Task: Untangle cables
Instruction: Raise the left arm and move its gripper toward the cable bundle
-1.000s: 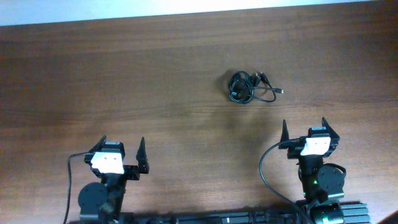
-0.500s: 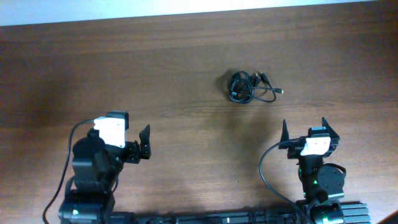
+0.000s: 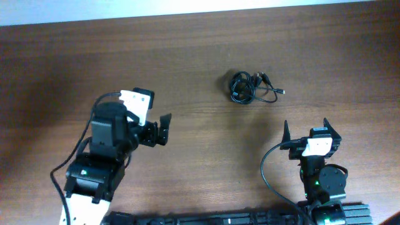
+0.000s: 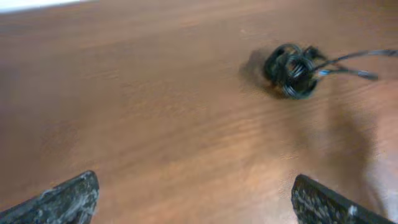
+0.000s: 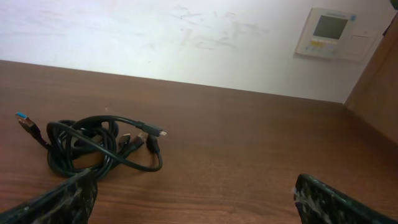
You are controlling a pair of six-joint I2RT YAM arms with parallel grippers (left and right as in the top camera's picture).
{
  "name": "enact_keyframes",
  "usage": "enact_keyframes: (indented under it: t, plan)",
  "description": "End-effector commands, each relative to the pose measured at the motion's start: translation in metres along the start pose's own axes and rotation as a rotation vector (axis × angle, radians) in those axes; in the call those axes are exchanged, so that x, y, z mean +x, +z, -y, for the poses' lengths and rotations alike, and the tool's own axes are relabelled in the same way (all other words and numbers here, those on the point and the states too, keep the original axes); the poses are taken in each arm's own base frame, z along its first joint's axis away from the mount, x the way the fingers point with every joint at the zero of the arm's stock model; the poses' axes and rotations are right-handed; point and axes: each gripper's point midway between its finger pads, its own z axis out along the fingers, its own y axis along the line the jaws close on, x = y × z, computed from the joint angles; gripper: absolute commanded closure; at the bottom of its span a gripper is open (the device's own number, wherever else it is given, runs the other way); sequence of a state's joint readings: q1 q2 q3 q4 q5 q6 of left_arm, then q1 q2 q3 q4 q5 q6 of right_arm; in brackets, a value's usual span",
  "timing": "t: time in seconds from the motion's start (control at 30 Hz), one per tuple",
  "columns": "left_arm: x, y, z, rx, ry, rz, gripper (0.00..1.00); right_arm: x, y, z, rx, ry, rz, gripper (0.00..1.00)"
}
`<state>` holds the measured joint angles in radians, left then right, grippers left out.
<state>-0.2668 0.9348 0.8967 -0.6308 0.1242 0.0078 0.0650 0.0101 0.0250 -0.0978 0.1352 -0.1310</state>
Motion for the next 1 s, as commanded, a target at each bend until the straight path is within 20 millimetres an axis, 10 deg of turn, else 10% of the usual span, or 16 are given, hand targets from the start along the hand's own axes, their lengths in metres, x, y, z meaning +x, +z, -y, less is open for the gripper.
enact_keyframes:
  t: [0.0, 0.47, 0.97]
  plan:
    - [-0.03, -0.003, 0.017, 0.045, 0.084, 0.093, 0.01, 0.002, -0.001, 0.007, 0.039, 0.0, -0.013, 0.0]
    - [-0.005, 0.044, 0.019, 0.083, 0.074, -0.063, 0.01, 0.002, -0.001, 0.007, 0.039, 0.0, -0.013, 0.0]
    - [-0.022, 0.11, 0.039, 0.227, 0.061, -0.004, 0.01, 0.002, -0.001, 0.007, 0.039, 0.0, -0.013, 0.0]
